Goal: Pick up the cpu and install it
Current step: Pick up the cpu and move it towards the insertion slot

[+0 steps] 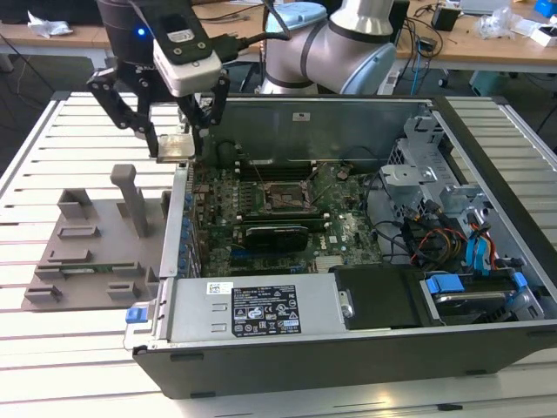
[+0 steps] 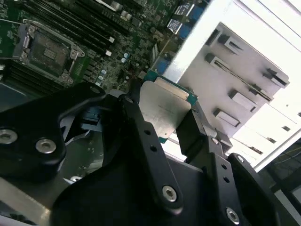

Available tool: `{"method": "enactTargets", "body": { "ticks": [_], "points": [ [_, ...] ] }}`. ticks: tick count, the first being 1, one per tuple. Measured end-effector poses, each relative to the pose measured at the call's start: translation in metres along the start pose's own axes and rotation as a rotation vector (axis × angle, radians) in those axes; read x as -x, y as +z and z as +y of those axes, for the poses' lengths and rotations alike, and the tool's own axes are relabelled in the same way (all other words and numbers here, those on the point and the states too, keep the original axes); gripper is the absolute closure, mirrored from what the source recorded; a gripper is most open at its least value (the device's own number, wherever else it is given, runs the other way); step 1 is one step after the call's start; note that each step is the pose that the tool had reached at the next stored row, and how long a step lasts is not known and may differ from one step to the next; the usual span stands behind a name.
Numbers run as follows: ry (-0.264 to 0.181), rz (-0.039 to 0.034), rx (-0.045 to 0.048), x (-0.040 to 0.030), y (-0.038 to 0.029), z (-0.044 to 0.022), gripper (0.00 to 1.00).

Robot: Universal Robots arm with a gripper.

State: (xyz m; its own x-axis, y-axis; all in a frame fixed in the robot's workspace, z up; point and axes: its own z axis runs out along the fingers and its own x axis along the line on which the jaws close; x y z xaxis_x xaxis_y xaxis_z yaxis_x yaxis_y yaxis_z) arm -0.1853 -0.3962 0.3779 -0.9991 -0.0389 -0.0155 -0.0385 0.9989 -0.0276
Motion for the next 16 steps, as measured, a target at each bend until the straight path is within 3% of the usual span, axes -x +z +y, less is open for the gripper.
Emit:
{"method": "enactTargets", "body": {
  "ticks": [2,7,13,16],
  "points": [
    [0.0,0.002,0.0001,0.0139,0.0013,0.0008,0.45],
    [0.0,0.0045,0.0002,0.0357,0.0027,0.0044,0.45],
    [-0.001,0.0052,0.0002,0.0522,0.0043,0.0089,0.45],
    [-0.001,0.0057,0.0002,0.066,0.0058,0.0124,0.45]
  ]
}}
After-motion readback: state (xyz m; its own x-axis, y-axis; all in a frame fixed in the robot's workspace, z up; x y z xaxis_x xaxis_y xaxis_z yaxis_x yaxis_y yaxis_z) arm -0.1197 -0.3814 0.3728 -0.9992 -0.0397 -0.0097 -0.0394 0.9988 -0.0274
